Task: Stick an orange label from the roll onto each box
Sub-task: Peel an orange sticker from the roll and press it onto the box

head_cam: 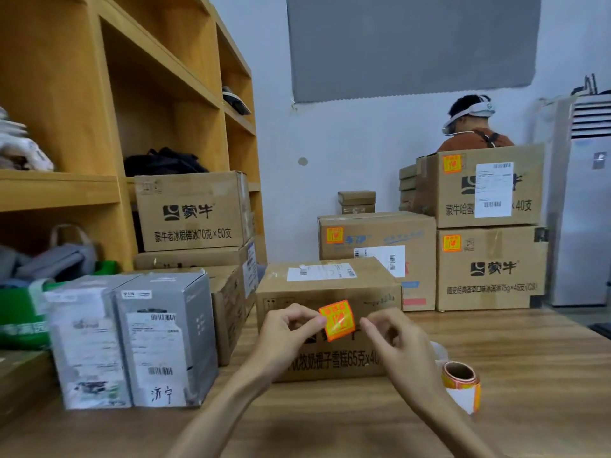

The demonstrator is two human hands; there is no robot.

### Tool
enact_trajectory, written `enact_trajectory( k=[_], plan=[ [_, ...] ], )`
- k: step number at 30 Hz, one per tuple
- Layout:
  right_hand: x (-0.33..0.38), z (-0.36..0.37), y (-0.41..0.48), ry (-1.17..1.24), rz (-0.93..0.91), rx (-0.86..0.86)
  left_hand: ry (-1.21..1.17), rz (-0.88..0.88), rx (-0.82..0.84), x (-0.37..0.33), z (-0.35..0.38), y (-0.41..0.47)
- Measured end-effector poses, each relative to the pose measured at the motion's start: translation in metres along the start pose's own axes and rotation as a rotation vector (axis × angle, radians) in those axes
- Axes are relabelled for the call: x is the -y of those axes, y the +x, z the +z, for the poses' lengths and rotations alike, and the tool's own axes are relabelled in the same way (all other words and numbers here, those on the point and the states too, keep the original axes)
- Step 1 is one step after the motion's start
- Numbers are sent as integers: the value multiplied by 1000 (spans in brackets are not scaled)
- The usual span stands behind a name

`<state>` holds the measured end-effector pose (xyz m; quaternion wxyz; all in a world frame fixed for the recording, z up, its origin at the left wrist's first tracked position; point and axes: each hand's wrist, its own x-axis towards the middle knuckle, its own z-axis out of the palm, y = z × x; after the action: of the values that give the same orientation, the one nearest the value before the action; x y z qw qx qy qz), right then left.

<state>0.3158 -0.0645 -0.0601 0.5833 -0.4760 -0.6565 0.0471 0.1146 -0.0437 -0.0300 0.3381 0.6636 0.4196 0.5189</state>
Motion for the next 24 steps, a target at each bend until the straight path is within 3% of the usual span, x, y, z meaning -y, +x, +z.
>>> enact_trajectory(
  k=[5, 12, 18, 24],
  plan=[
    [3, 23, 22, 234, 123, 188, 132, 115, 61, 16, -33, 1],
    [7, 62, 25, 294, 110, 280, 248, 149, -13, 34, -61, 2],
    [21, 85, 37, -71, -182, 181, 403, 196, -171, 35, -74, 10],
    [20, 112, 55, -234, -278, 162, 433, 222, -224, 46, -79, 34]
  ],
)
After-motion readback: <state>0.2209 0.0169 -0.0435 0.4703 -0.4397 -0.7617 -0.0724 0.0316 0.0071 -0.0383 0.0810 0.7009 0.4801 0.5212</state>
